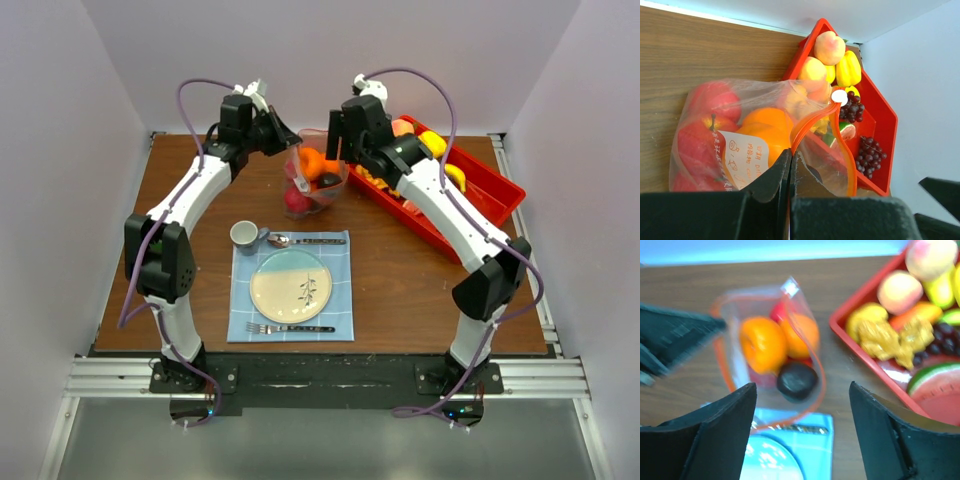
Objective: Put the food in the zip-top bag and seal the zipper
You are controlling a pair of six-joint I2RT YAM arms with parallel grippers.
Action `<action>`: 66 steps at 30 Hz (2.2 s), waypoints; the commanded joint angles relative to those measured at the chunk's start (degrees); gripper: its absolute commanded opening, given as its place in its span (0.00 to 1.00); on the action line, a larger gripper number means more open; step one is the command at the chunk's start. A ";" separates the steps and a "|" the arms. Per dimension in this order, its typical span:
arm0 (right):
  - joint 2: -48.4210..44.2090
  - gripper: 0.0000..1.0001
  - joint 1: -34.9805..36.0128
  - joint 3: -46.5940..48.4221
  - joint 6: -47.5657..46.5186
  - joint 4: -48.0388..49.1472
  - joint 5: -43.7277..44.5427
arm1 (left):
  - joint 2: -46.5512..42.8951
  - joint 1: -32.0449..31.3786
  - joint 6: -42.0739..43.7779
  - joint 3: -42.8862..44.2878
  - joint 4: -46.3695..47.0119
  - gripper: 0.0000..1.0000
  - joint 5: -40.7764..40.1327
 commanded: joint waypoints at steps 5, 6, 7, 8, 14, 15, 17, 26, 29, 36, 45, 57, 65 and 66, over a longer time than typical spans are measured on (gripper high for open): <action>-4.37 0.76 -1.11 -9.99 -2.14 2.26 -0.35 | -2.73 0.50 3.75 3.73 -1.45 0.00 -1.13; -4.81 0.76 -2.42 -9.90 -2.14 1.39 0.27 | -2.82 0.50 3.84 3.56 -1.36 0.00 -1.31; -5.51 0.76 -3.48 -10.42 -1.97 1.29 0.27 | -2.91 0.50 4.01 3.38 -1.54 0.00 -1.39; -6.47 0.76 -4.88 -11.39 -1.27 1.55 -1.30 | -2.91 0.50 4.10 3.21 -1.45 0.00 -1.66; -12.28 0.76 -17.10 -19.83 -0.38 5.07 -4.21 | -3.17 0.50 4.28 3.29 -1.28 0.00 -1.75; -12.11 0.75 -19.03 -20.36 -0.47 5.16 -4.47 | -3.08 0.50 4.28 3.38 -1.19 0.00 -1.66; -10.80 0.75 -22.71 -21.50 -0.30 5.94 -6.31 | -2.91 0.50 4.10 3.64 -1.19 0.00 -1.66; 0.36 0.72 -29.77 -18.43 -1.35 14.47 -21.17 | -2.29 0.50 4.54 4.17 -1.45 0.00 -1.66; 4.23 0.72 -29.86 -15.89 -1.52 16.32 -21.79 | -2.12 0.50 4.89 4.78 -1.89 0.00 -1.75; 11.62 0.77 -29.86 -12.01 2.77 26.23 -22.23 | -1.33 0.50 4.63 6.89 -2.59 0.00 -1.75; 22.95 0.94 -29.86 2.29 11.56 27.32 -17.57 | -0.10 0.50 4.37 7.95 -2.50 0.00 -2.10; 29.90 0.99 -29.68 5.83 24.31 32.49 -14.06 | 2.45 0.50 4.37 12.08 -3.30 0.00 -2.10; 31.75 0.99 -29.15 6.53 29.85 36.79 -12.65 | 2.89 0.50 4.81 13.58 -4.26 0.00 -2.36; 31.84 0.99 -29.07 6.36 30.20 37.23 -12.47 | 2.89 0.50 4.89 13.58 -4.35 0.00 -2.45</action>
